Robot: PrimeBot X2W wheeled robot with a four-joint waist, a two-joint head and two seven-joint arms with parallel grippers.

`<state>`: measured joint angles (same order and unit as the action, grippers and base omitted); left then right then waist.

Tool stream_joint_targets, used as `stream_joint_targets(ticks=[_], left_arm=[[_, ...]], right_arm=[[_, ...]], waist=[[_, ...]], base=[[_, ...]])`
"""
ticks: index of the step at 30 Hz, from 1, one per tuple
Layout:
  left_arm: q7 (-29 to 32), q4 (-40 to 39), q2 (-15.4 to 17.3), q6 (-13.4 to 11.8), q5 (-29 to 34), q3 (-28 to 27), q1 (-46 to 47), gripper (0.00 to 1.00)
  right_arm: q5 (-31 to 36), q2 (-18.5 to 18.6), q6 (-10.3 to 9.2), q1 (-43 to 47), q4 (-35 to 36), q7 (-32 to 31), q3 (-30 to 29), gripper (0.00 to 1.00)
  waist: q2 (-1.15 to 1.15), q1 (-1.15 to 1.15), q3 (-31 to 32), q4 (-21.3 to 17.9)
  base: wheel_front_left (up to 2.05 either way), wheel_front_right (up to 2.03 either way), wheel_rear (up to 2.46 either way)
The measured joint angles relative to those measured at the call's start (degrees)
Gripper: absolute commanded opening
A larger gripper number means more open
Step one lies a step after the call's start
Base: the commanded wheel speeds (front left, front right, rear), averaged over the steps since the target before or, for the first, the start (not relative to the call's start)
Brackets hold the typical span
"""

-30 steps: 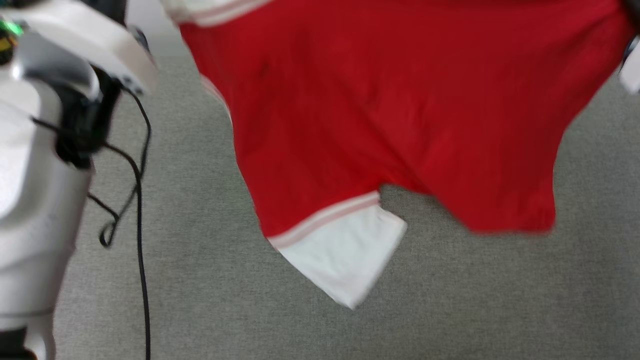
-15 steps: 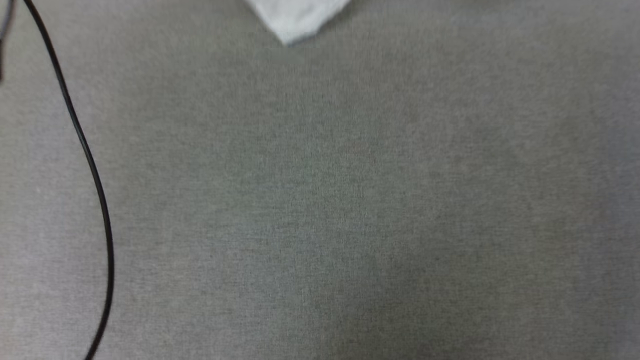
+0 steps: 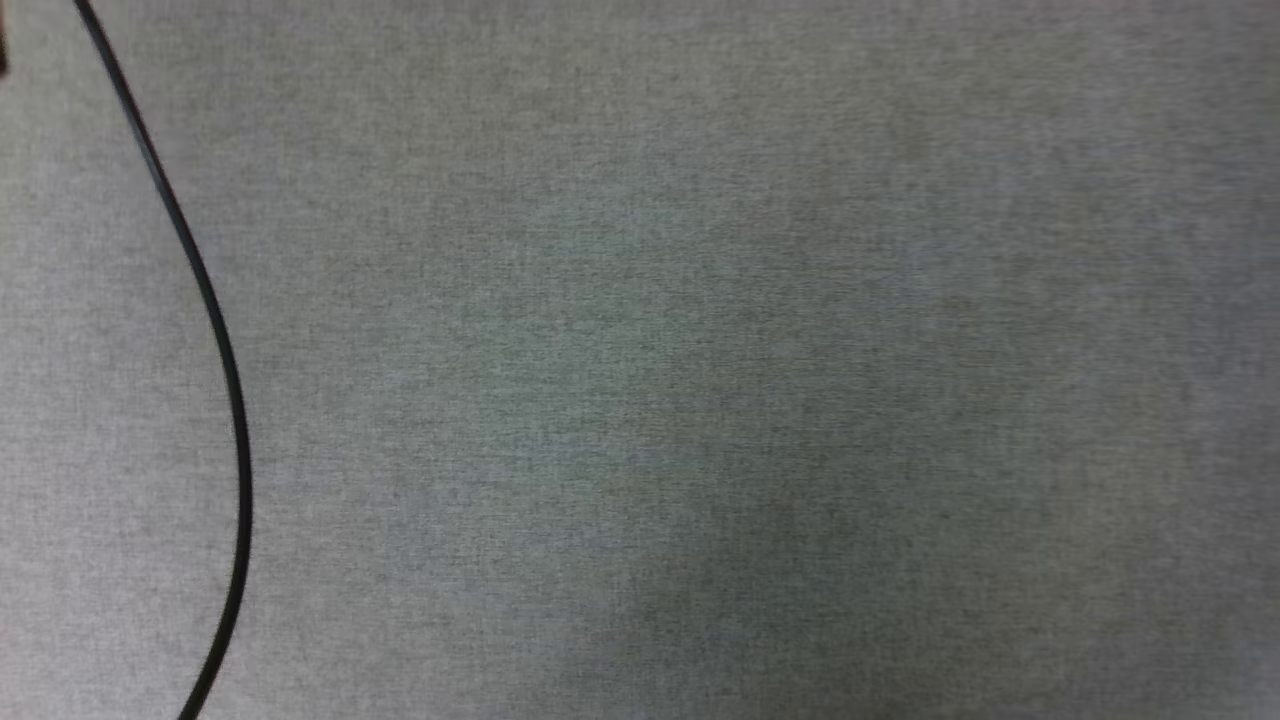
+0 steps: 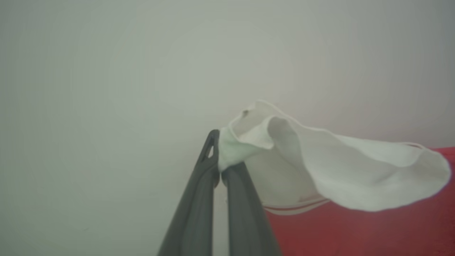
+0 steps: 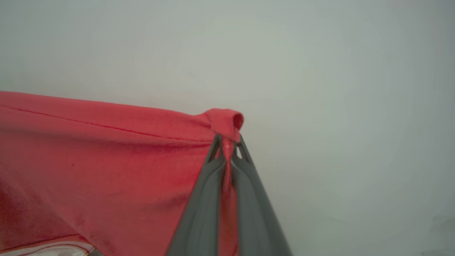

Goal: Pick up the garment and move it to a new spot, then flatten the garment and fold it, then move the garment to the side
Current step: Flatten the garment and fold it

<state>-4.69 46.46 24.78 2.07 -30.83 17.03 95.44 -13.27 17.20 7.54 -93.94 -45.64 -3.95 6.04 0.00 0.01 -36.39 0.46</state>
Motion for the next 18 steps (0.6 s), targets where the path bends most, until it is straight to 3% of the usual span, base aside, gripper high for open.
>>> stream_joint_targets(ticks=[5,9,17,18], left_arm=[[-1.74,4.36,-1.1,1.82,-2.41,-0.7,-3.32,0.0],[-4.7,6.17,-0.79,3.53,-3.83,-0.8,-9.98,0.0],[-7.95,4.72,-1.7,5.04,-9.17,-1.42,-31.78,0.0],[-8.62,2.03,-1.74,5.26,-10.91,-1.78,-40.38,0.0]], right_arm=[[-2.54,0.09,0.0,1.16,-3.26,2.02,3.16,0.0],[-5.81,0.01,0.0,7.52,-4.58,3.55,6.82,0.0],[-13.38,1.98,0.01,27.83,-2.92,6.78,12.26,0.0],[-16.11,2.67,0.01,35.67,-1.47,6.54,13.73,0.0]], waist=[[0.0,0.0,-1.35,1.04],[0.0,0.0,0.17,0.72],[0.0,-0.02,6.97,0.31],[0.0,-0.02,10.03,0.35]], base=[[0.0,0.0,0.0],[0.0,0.0,0.0],[0.0,0.0,0.0],[0.0,0.0,0.0]])
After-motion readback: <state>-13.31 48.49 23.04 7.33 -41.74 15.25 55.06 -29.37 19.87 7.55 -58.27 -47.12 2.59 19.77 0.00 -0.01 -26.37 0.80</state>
